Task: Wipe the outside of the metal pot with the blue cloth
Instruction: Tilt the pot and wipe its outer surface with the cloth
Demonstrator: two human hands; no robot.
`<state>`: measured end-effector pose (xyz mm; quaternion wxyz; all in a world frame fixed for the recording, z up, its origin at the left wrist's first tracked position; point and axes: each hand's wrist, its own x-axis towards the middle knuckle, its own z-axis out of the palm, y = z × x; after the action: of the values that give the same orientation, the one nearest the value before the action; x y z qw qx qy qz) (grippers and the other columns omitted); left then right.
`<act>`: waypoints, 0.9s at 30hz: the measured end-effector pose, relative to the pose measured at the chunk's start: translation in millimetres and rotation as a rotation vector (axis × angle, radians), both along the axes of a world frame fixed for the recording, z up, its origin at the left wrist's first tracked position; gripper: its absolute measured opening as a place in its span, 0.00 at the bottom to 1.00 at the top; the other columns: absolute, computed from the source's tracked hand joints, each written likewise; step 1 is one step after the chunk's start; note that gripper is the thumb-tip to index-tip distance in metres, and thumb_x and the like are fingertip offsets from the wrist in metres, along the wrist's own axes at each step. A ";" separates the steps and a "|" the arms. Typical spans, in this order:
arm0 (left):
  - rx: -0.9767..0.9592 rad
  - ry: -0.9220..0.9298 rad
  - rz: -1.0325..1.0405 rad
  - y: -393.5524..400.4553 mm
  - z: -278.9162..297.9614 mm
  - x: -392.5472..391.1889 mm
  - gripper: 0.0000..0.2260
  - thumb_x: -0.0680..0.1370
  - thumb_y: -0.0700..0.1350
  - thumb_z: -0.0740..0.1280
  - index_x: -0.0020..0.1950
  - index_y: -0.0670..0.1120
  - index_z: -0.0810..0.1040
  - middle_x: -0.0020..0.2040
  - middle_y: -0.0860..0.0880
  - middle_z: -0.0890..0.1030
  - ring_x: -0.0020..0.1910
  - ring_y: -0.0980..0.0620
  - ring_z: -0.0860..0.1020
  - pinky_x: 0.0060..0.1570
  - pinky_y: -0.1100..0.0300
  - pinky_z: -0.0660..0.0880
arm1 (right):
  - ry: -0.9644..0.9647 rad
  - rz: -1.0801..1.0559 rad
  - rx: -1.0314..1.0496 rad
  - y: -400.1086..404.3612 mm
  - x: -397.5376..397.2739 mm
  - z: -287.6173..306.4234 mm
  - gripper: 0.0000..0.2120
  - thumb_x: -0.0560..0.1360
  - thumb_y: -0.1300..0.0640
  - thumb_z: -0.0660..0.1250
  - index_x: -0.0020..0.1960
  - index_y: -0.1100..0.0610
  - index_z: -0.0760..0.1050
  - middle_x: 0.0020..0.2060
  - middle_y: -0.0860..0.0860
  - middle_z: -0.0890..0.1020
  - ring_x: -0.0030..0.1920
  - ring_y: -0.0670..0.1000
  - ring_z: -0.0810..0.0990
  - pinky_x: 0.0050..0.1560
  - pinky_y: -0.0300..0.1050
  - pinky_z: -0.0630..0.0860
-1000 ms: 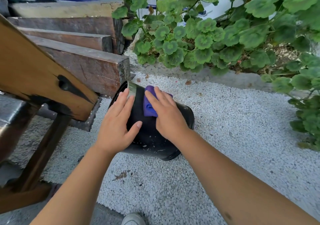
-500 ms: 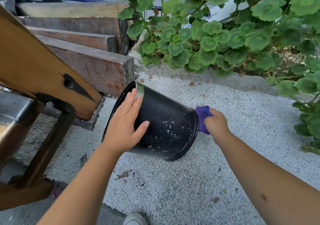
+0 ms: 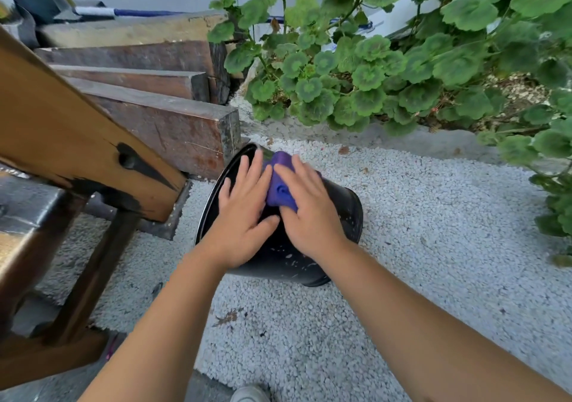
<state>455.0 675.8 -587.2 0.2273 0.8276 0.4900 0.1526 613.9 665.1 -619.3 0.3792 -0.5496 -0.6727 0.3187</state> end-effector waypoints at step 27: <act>0.015 -0.049 0.040 -22.2 -17.4 -27.3 0.28 0.82 0.48 0.57 0.80 0.49 0.51 0.80 0.54 0.49 0.80 0.54 0.46 0.74 0.46 0.60 | 0.121 -0.422 -0.384 -13.8 62.6 -93.6 0.31 0.76 0.73 0.56 0.72 0.46 0.69 0.79 0.51 0.54 0.76 0.53 0.59 0.68 0.38 0.63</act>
<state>427.6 653.6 -604.7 0.2302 0.8154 0.4994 0.1811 676.5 651.3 -712.9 0.3658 -0.7190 -0.4470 0.3864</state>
